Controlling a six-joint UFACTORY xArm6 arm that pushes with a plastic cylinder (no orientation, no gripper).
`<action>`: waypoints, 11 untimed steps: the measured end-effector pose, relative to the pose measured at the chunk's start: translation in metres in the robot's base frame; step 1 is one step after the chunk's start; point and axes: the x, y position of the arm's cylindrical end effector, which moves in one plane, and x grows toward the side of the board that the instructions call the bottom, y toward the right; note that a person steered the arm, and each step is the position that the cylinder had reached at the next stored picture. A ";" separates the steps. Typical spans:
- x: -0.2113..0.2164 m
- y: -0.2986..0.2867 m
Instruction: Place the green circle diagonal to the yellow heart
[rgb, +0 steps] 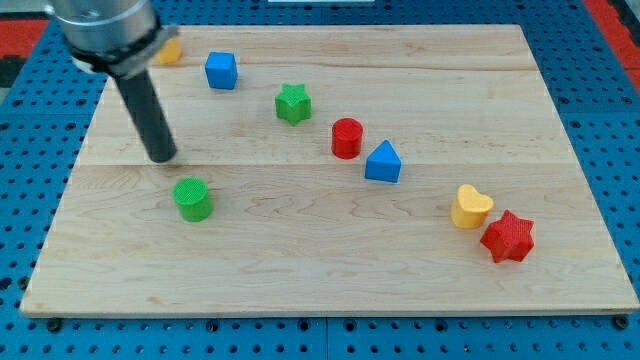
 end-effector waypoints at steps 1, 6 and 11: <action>0.034 -0.006; 0.111 0.198; 0.076 0.250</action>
